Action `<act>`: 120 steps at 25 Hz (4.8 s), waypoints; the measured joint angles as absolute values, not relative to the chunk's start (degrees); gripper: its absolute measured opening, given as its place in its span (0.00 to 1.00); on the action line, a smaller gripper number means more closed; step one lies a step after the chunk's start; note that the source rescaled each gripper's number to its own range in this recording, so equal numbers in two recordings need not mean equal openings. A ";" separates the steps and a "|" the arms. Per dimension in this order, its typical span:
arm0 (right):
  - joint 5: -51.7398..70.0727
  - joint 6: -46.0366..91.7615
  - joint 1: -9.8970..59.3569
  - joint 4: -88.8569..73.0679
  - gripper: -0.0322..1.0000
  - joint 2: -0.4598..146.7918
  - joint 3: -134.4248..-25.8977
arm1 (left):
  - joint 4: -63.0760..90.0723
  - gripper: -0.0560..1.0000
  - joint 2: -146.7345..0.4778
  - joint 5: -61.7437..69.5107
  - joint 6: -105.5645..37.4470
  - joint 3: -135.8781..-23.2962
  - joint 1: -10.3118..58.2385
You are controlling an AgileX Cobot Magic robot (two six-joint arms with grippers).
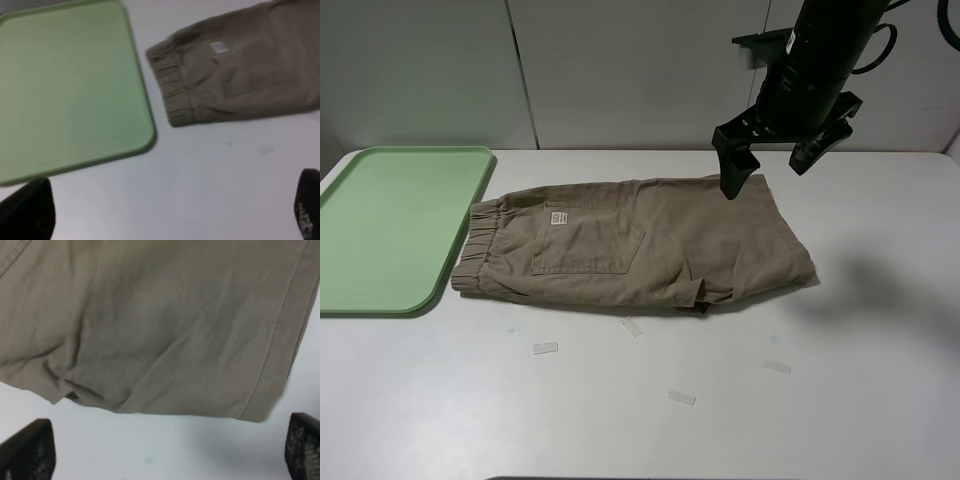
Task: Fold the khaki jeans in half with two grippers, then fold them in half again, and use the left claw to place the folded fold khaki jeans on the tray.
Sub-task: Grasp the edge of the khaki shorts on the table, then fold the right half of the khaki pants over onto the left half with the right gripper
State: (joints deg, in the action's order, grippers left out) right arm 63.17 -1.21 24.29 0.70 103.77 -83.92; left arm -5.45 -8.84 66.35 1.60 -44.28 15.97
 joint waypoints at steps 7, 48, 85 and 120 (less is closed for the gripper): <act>63.23 -1.21 24.29 0.70 1.00 103.77 -83.92 | -2.81 0.93 -3.71 62.96 0.39 -33.78 15.97; 49.61 0.90 12.70 0.00 1.00 112.26 -80.21 | 0.00 0.90 0.13 60.38 0.00 -28.22 -0.10; 48.48 6.16 8.83 -4.39 1.00 130.49 -89.25 | 0.00 0.90 0.40 60.74 0.00 -28.27 -0.10; 54.40 5.21 8.94 3.96 0.11 117.56 -89.07 | 0.00 0.90 0.40 60.74 0.00 -28.27 -0.10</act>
